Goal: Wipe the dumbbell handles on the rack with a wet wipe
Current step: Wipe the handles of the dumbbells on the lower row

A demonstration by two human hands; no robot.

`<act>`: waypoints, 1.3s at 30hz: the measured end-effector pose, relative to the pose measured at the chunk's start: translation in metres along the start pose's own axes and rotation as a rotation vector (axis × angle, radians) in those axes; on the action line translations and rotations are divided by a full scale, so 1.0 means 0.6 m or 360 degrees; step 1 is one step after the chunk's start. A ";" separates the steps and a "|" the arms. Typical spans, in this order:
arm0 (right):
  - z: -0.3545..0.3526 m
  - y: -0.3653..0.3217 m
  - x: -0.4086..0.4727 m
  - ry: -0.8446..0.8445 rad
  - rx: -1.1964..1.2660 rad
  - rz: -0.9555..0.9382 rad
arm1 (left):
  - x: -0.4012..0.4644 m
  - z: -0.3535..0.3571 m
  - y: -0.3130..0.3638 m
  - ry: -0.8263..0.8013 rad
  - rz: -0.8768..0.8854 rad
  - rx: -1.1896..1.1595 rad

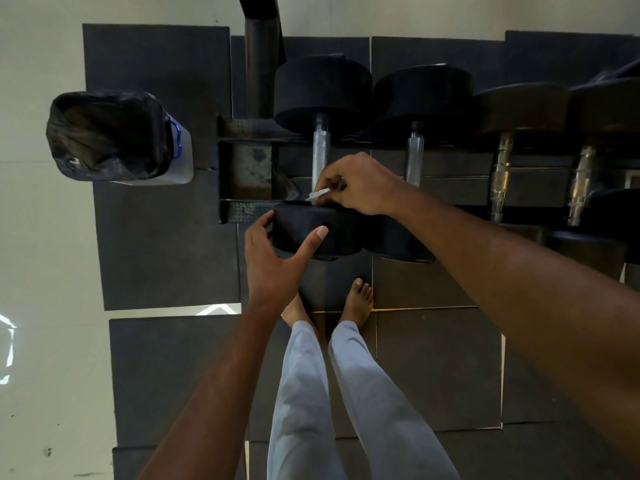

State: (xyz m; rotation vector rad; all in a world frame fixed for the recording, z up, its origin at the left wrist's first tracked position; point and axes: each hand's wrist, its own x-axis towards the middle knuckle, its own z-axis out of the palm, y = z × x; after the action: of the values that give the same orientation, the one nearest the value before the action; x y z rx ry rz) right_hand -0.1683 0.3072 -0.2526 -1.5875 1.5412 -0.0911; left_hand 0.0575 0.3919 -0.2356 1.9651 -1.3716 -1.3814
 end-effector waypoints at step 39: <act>0.027 -0.032 0.102 0.0973 0.1950 0.1281 | 0.001 -0.001 -0.011 -0.0007 0.0018 -0.0016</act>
State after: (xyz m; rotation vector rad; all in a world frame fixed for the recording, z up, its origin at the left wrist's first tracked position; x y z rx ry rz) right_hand -0.1304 0.2613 -0.2819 0.0764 1.8569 -0.9220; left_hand 0.0614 0.3941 -0.2402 1.9463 -1.3733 -1.3858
